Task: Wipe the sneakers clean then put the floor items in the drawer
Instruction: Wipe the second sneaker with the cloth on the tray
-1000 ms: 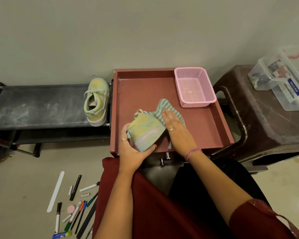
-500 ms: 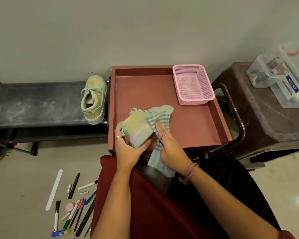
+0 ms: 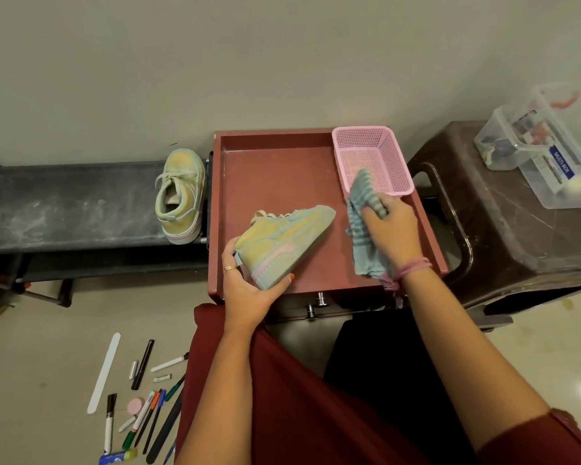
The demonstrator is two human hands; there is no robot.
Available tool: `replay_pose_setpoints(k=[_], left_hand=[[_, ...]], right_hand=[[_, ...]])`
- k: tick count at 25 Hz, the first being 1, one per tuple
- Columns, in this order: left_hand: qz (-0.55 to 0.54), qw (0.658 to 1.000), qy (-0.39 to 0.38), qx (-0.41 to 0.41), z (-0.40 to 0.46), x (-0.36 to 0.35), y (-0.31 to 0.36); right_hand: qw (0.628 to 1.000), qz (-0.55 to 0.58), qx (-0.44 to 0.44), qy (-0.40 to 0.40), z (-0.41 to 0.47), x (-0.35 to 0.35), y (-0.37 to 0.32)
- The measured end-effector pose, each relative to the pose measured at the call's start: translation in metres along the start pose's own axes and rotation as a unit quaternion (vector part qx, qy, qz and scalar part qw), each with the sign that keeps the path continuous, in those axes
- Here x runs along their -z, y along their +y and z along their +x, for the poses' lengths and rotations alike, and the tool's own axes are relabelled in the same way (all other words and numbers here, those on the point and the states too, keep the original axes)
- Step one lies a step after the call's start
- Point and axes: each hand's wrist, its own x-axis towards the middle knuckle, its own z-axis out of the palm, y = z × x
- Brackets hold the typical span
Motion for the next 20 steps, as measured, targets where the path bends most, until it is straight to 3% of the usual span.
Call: replay_pose_setpoints(k=[2,4,6,8,10,15,18,20], left_hand=[[0.004,1.0,-0.006,-0.002,0.0,-0.001,-0.001],[0.001,1.0,-0.006,0.001,0.001,-0.001,-0.001],[-0.001,1.0,-0.004,0.003,0.002,0.0,0.001],[0.005,1.0,-0.01,-0.002,0.001,0.0,0.001],[-0.001,1.0,-0.012,-0.002,0.0,0.0,0.002],[-0.036,0.999,-0.025,0.004,0.0,-0.001,0.005],[-0.027,0.999,-0.037,-0.005,-0.001,0.0,0.006],[-0.016,0.999,-0.03,-0.012,-0.001,0.0,0.004]], right_hand=[[0.987,-0.135,0.086,-0.033,-0.001,-0.019,-0.005],[0.946,-0.254,0.167,-0.112,-0.006,-0.046,-0.003],[0.909,-0.316,0.233,-0.138,-0.005,-0.064,0.008],[0.895,-0.358,0.224,-0.142,-0.005,-0.065,0.013],[0.904,-0.352,0.205,-0.131,-0.022,-0.063,0.01],[0.929,-0.18,0.281,-0.158,-0.083,-0.066,0.005],[0.877,-0.264,0.376,-0.139,-0.073,-0.061,0.015],[0.856,-0.341,0.364,-0.139,-0.05,-0.059,0.023]])
